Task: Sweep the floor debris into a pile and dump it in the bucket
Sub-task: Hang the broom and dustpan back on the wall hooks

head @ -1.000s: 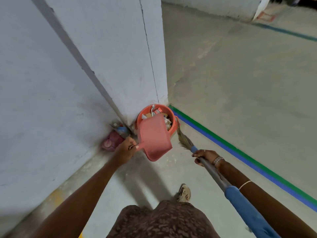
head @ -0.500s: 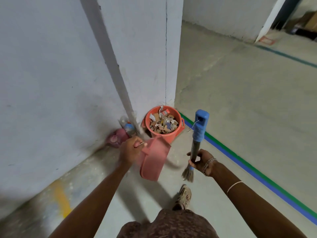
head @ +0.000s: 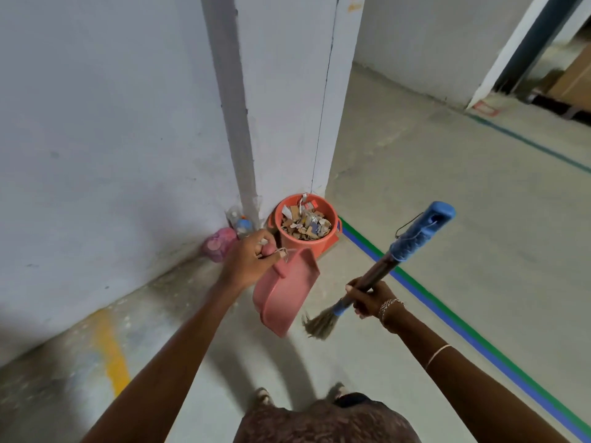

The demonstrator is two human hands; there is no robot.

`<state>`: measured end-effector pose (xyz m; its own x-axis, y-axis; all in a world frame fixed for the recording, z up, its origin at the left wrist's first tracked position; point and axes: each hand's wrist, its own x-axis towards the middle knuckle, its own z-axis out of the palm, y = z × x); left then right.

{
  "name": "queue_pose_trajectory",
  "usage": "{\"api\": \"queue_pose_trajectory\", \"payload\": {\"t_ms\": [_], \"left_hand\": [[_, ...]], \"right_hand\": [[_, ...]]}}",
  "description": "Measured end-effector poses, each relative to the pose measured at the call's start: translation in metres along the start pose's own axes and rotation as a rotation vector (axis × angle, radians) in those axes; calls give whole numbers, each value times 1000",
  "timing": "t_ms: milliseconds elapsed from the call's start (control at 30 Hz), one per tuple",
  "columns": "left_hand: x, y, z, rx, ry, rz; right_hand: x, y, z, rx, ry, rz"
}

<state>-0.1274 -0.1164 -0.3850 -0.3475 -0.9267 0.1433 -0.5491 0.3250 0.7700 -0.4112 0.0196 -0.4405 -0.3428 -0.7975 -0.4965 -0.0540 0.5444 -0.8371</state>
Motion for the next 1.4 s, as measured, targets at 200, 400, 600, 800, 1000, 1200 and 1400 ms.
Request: {"api": "queue_pose_trajectory", "payload": {"t_ms": [200,400,600,800,1000,1200,1400], "left_hand": [[-17,31,-7,111,46,-42],[-20,79,-7,165,32,-160],[-39,121,5,26,61,-197],[-75,142,3,152,284,-93],[-87,148,-20,340,369,0],[-89,144,-45,174,374,-170],[-102,140,-65,-233,404,-231]], "right_hand": [[5,-13,-7,-339,95,-331],[-10,-38,-13,-38,-11,-393],[-18,-32,-21,128,22,-526],[-49,-36,-2,62,-108,-633],[-49,-48,11,109,-274,-662],[-58,-75,23,220,-409,-699],[-67,-101,44,147,-357,-706]]}}
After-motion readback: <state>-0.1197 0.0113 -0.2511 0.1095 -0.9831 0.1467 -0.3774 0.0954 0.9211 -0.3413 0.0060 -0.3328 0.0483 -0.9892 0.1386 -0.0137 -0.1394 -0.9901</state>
